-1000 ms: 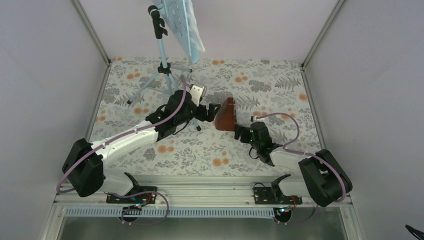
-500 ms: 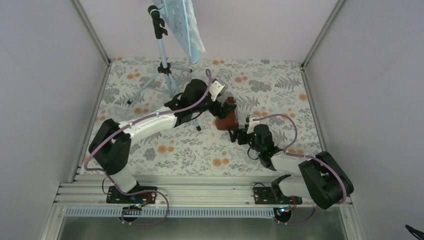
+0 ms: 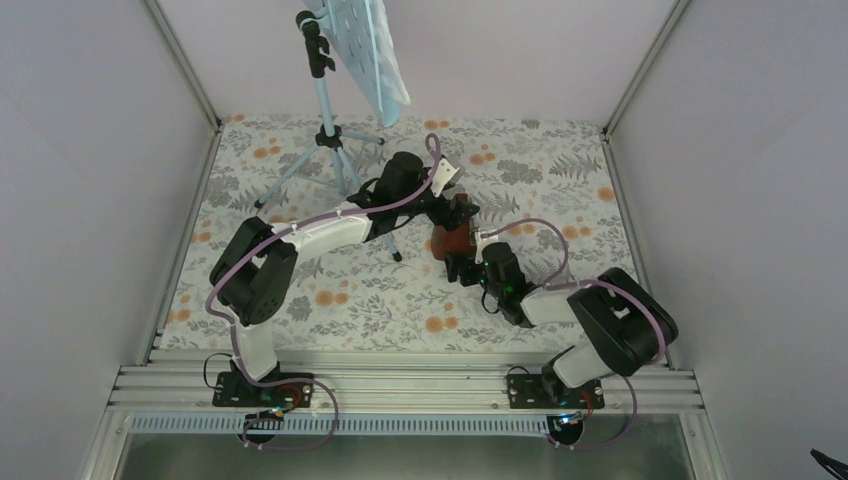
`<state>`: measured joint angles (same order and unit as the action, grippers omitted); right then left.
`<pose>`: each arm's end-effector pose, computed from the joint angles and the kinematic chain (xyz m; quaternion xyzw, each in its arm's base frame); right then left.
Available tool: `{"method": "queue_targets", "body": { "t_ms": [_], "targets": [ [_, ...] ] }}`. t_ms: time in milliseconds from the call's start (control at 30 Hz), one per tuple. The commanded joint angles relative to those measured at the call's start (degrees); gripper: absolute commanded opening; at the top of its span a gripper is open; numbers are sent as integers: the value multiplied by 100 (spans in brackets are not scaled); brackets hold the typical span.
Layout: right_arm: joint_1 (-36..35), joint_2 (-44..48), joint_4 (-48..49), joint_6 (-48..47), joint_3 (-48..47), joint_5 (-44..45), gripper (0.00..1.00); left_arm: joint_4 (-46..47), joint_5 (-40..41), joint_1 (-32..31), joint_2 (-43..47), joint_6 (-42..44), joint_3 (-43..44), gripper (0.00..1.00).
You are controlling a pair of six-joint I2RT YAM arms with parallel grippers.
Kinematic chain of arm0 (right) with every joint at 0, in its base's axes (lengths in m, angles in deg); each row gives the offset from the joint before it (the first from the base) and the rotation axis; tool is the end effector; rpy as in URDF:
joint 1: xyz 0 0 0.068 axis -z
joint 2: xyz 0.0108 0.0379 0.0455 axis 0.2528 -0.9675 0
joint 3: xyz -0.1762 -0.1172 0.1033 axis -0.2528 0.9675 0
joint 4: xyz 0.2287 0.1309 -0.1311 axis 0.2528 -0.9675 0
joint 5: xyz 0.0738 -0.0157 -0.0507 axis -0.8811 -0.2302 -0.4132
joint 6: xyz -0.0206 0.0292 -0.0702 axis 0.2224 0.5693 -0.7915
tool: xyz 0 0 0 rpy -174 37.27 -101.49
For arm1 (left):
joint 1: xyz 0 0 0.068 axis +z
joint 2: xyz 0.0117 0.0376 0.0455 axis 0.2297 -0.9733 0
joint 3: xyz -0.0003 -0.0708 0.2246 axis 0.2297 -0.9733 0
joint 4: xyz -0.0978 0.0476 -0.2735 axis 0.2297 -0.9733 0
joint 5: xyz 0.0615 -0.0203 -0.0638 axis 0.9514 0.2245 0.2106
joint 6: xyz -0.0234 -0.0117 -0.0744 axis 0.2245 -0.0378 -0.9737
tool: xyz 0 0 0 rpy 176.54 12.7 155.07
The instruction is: Pack up the instrument practice props
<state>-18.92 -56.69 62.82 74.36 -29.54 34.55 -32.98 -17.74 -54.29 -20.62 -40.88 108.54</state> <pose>0.2411 0.1531 0.0342 -0.0878 0.8607 0.1885 0.4647 0.3445 -0.3344 0.1823 0.3655 0.7388 -0.3581 0.4386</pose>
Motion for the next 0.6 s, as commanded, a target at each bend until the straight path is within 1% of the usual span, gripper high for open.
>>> {"method": "queue_targets", "body": {
  "t_ms": [0,67,200,267,333,567],
  "targets": [
    [-87,-389,-47,-43,-233,607,100,209,-181,-12,-179,215,158,94],
    [-94,-496,-14,-44,-238,582,100,180,-235,-12,-211,295,143,88],
    [-195,-715,-58,-120,-325,591,99,216,-371,-11,-240,415,56,70],
    [-232,-831,-82,-123,-358,653,99,267,-485,-12,-245,506,5,64],
    [-255,-929,-91,-112,-385,711,98,293,-610,-9,-242,601,-46,60],
    [-276,-1089,-183,-88,-533,933,97,155,-1060,-3,-332,916,-59,51]
  ]
}}
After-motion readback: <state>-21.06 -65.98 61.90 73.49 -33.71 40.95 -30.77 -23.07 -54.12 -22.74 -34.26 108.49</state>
